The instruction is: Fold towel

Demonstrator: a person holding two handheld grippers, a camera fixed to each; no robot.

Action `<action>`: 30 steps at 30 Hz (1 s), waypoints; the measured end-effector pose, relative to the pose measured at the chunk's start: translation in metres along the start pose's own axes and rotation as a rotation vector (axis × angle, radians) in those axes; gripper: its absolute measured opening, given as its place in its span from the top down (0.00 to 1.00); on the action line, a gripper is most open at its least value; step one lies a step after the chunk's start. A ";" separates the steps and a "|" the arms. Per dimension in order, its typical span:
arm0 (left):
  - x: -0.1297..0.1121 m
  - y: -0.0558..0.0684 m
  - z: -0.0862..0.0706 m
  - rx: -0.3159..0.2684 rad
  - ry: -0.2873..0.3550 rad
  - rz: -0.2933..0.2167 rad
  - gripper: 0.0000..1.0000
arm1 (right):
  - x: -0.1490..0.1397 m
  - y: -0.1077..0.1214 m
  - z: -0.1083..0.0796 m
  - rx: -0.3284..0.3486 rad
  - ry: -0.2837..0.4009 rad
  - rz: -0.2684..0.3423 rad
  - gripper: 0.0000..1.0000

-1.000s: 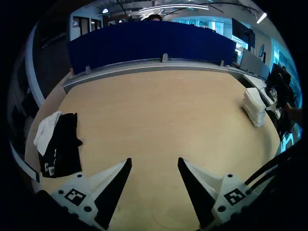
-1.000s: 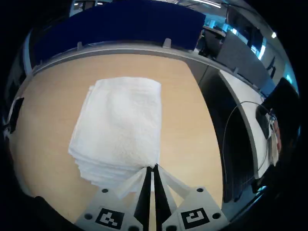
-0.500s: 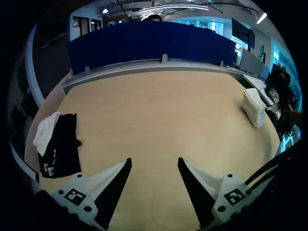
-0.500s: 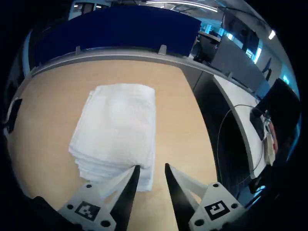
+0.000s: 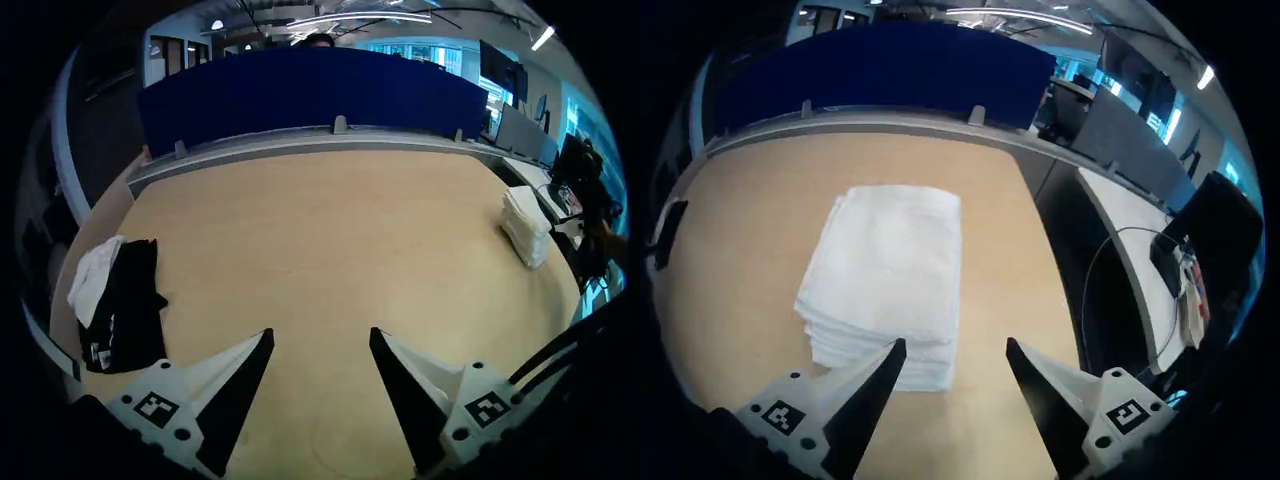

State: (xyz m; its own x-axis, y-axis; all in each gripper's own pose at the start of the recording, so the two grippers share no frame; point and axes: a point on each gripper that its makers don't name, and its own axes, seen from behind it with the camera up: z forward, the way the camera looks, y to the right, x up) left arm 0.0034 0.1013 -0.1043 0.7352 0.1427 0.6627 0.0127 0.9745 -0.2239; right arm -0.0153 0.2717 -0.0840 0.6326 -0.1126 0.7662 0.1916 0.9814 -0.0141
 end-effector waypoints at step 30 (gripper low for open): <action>0.025 -0.001 0.005 -0.013 0.097 -0.011 0.11 | 0.136 -0.061 -0.079 0.022 0.604 0.294 0.00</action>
State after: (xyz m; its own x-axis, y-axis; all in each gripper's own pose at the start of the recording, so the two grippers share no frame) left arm 0.0188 0.1050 -0.0839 0.7972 0.1140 0.5928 0.0294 0.9735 -0.2267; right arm 0.1181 0.1845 -0.0300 0.9661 0.0985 0.2384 -0.0637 0.9867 -0.1494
